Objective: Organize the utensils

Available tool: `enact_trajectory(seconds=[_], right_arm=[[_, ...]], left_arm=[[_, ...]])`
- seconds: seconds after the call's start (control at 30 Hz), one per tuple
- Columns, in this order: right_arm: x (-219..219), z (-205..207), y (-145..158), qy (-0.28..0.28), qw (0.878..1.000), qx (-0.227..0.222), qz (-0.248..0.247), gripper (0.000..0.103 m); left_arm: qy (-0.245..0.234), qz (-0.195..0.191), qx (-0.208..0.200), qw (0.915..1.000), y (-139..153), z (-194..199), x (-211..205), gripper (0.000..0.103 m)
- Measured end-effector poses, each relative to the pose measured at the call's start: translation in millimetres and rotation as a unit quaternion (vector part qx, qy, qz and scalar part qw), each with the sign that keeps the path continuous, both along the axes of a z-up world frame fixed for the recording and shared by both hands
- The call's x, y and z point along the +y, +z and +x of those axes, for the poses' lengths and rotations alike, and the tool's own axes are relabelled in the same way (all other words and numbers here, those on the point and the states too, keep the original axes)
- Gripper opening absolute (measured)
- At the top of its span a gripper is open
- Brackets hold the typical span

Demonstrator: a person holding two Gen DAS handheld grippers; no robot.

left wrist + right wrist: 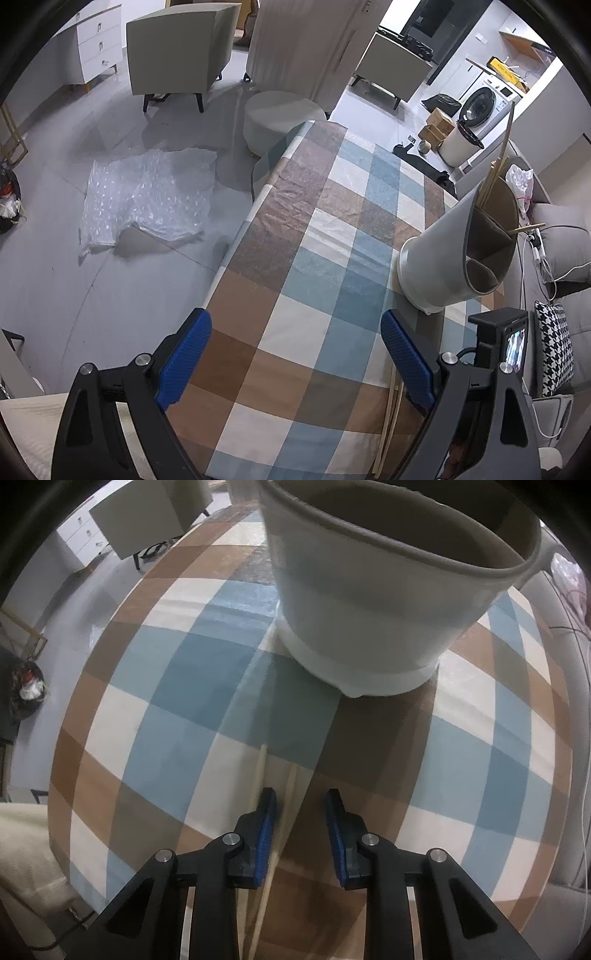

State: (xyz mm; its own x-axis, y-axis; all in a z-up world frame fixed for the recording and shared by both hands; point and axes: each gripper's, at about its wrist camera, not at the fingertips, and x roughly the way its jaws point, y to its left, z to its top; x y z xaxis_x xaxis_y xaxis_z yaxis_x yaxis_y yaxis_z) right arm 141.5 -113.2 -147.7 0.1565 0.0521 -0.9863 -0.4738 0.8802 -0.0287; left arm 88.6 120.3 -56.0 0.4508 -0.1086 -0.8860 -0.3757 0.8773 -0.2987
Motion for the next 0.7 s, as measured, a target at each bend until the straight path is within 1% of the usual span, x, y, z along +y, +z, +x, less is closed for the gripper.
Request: enact_trajectory(seconds=[0.17,0.23,0.3,0.33,0.43,0.57,0.63,0.7], right_arm=[[1,-3,0,0.0,1.0,-0.015,0.007,0.028],[2,-3,0,0.004,1.0,-0.023,0.012,0.027],[5,-4,0,0.01,0.999,-0.026,0.016,0.018],[5,-4,0,0.012,0.999,-0.025,0.022,0.004],[-9,-2,1,-0.013,0.998,-0.013,0.056,0.002],[-38,-1,18,-0.049,0.993,-0.025,0.102,0.002],[-60,0,32,-0.069,0.989,-0.034,0.129,0.002],[-85,0,47,-0.099,0.981,-0.044,0.164,0.002]], left_arm=[[0.0,0.011,0.001,0.9999,0,1,0,0.09],[0.005,0.013,0.007,0.9999,-3,1,1,0.09],[0.008,0.016,0.011,0.9998,-5,2,1,0.09],[0.009,0.019,0.013,0.9997,-6,2,1,0.09],[0.008,0.027,0.022,0.9994,-9,5,-4,0.09],[0.004,0.026,0.036,0.999,-12,11,-18,0.09],[-0.009,0.027,0.041,0.9988,-14,16,-30,0.09],[-0.028,0.023,0.047,0.9982,-19,20,-46,0.09]])
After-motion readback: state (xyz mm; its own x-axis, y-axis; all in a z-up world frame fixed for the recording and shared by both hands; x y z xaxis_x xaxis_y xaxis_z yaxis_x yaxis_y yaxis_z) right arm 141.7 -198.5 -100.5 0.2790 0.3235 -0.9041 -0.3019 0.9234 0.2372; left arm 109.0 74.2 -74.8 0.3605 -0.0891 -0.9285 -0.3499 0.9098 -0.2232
